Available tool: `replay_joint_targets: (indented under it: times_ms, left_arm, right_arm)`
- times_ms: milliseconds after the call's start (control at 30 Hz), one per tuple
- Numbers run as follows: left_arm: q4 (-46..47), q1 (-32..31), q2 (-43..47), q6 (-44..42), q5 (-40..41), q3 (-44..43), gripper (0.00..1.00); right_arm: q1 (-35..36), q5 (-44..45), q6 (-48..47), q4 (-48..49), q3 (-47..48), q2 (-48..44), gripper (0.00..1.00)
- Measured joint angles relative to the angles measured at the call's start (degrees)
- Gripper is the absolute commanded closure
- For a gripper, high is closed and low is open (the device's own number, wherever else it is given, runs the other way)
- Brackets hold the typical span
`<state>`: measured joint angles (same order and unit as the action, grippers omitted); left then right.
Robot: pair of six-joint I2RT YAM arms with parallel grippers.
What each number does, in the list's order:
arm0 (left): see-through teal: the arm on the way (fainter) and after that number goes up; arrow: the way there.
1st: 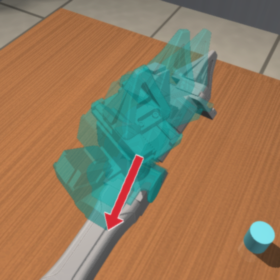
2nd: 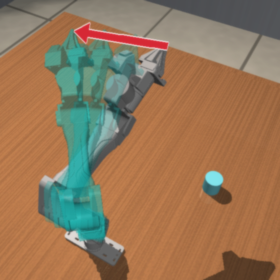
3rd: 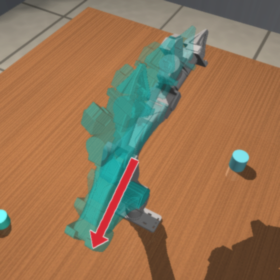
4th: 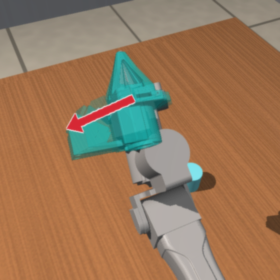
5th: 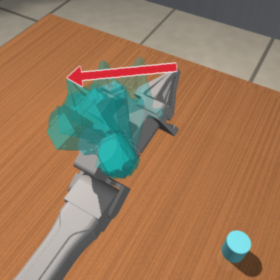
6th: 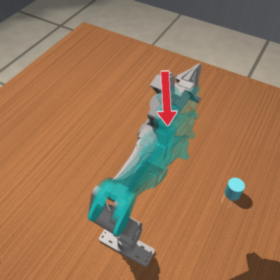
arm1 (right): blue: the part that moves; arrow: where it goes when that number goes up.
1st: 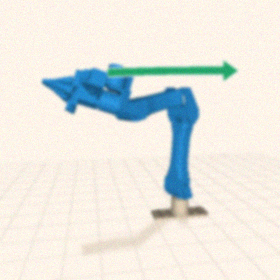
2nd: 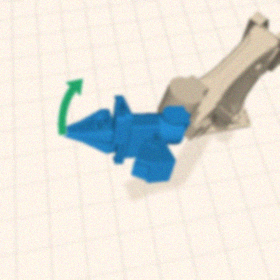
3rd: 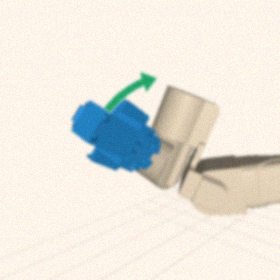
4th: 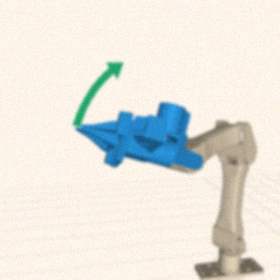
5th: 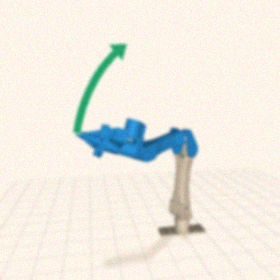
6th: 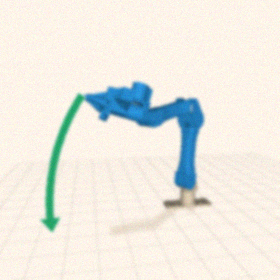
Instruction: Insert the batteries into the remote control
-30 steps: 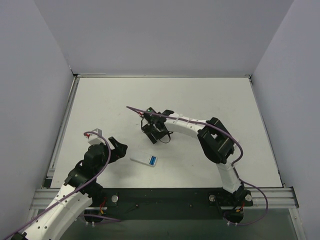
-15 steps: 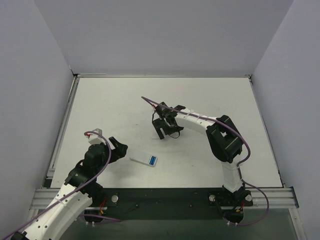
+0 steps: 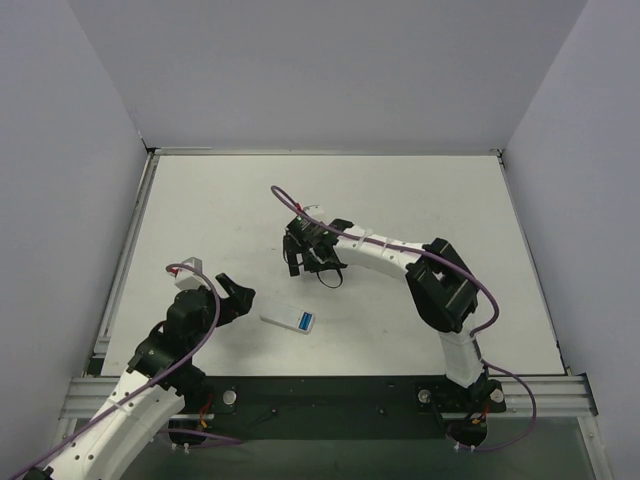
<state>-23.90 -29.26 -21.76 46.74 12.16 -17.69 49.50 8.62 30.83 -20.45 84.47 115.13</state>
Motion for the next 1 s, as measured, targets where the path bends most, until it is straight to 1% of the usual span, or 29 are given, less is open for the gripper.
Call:
replay_joint_targets:
  times_ms: [167, 433, 533, 567, 633, 667, 867, 1000]
  left_arm:
    - [0.0, 0.0, 0.7, 0.3, 0.0, 0.0, 0.11]
    - [-0.1, 0.0, 1.0, 0.7, 0.0, 0.0, 0.11]
    - [-0.1, 0.0, 1.0, 0.8, 0.0, 0.0, 0.11]
    - [-0.1, 0.0, 1.0, 0.9, 0.0, 0.0, 0.11]
    - [-0.1, 0.0, 1.0, 0.9, 0.0, 0.0, 0.11]
    - [-0.1, 0.0, 1.0, 0.9, 0.0, 0.0, 0.11]
    - [0.1, 0.0, 0.9, 1.0, -0.1, 0.0, 0.11]
    - [0.1, 0.0, 0.9, 1.1, -0.2, 0.0, 0.11]
  right_arm:
    - [0.1, 1.4, 2.7, 0.8, 1.5, 1.7, 0.13]
    - [0.1, 2.5, 4.2, 0.9, 1.8, 5.2, 0.2]
    - [0.1, 2.6, 4.4, 1.0, 1.9, 5.3, 0.26]
    - [0.1, 2.6, 4.5, 1.0, 1.9, 5.3, 0.32]
    - [0.1, 2.6, 4.8, 1.0, 1.9, 5.3, 0.39]
    - [0.1, 2.7, 4.8, 1.0, 1.9, 5.3, 0.41]
    - [0.1, 2.9, 5.0, 1.0, 1.7, 5.3, 0.46]
    - [0.1, 3.1, 5.0, 2.0, 0.7, 4.9, 0.46]
